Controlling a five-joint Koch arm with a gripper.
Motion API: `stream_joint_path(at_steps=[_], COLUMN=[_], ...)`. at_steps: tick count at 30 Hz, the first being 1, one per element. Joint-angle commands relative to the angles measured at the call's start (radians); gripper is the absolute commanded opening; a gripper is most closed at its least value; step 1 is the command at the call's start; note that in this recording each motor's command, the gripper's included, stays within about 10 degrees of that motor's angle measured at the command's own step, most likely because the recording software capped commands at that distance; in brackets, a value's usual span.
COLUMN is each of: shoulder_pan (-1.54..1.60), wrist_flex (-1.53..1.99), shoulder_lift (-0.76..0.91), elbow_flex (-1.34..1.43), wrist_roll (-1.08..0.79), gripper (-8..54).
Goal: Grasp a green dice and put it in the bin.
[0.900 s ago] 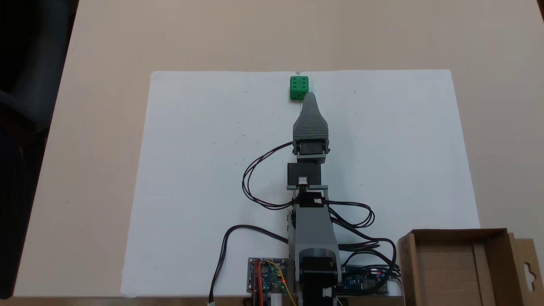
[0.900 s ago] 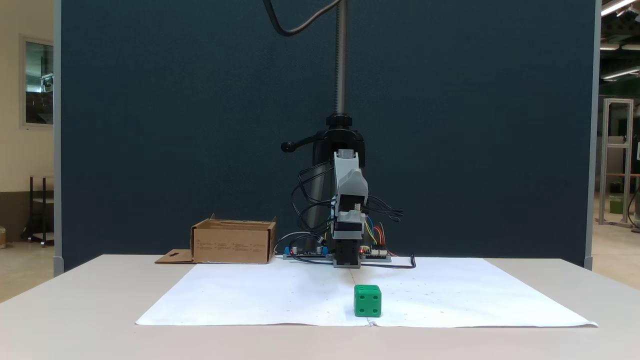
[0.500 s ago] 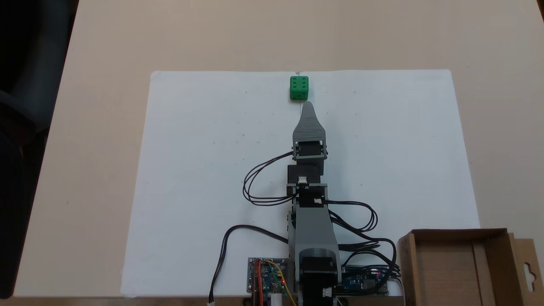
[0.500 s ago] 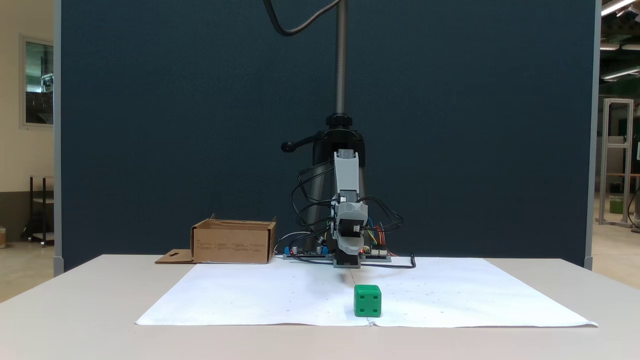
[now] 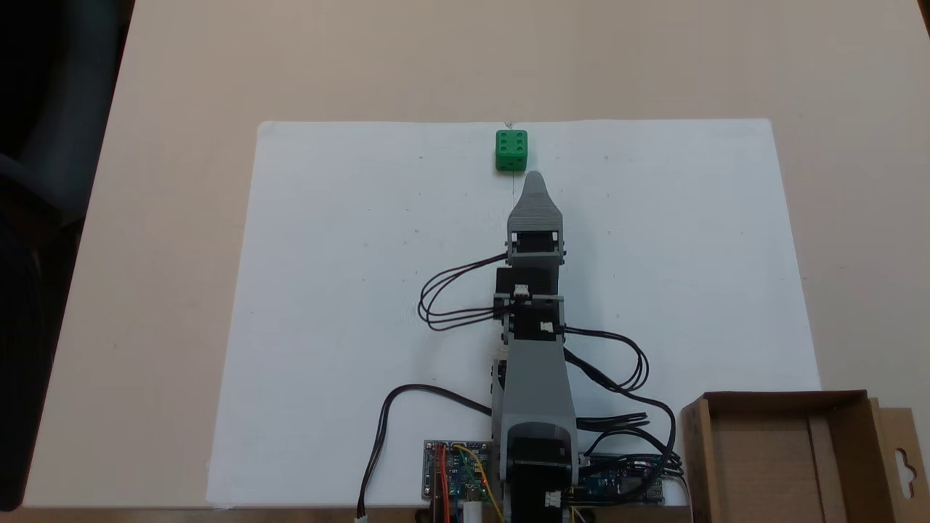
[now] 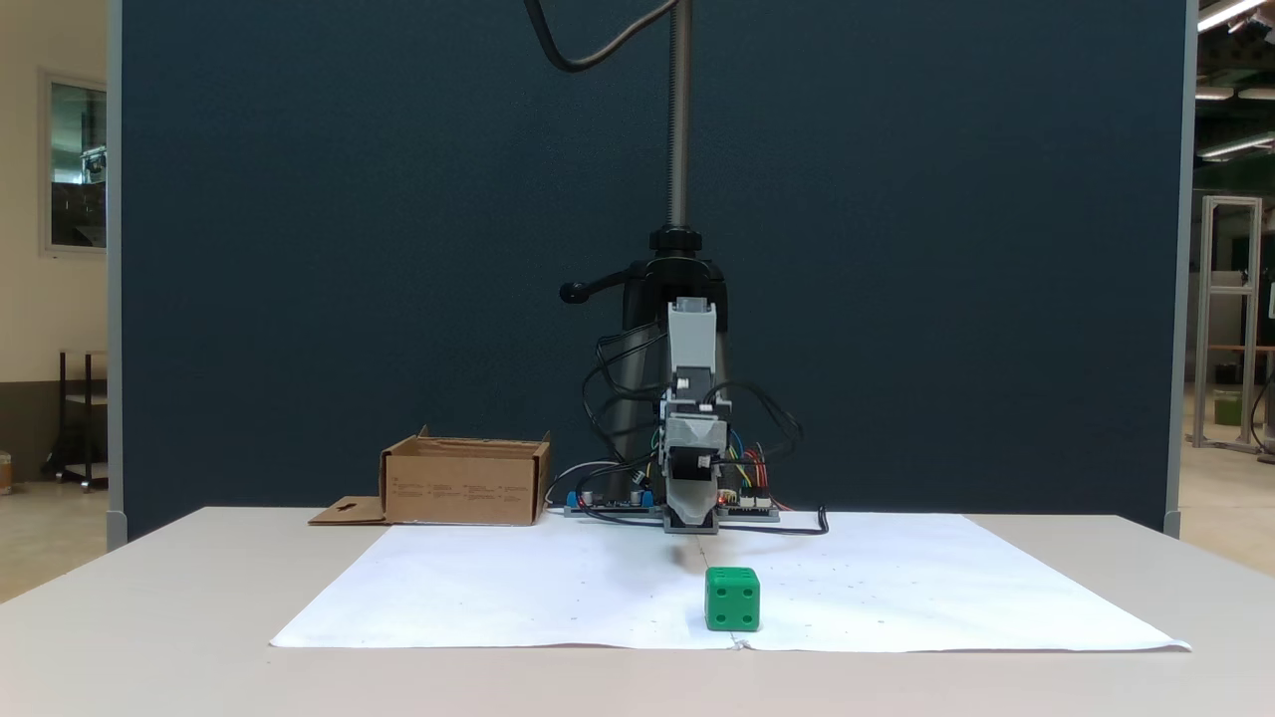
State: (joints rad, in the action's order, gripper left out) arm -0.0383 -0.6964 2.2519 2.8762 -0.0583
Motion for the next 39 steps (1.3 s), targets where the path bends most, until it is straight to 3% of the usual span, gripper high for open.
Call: stream_joint_path(at_steps=[1, 8, 23, 39], shoulder_pan=[-0.034, -0.041, 0.029, 0.054], wrist_flex=[0.161, 0.621, 1.449, 1.618], shoulder_lift=[0.112, 0.069, -0.477, -0.922], elbow_flex=[-0.112, -0.440, -1.177, -1.674], wrist_roll=[-0.038, -0.038, 0.143, 0.196], gripper=[41.5, 41.7, 41.7, 41.6])
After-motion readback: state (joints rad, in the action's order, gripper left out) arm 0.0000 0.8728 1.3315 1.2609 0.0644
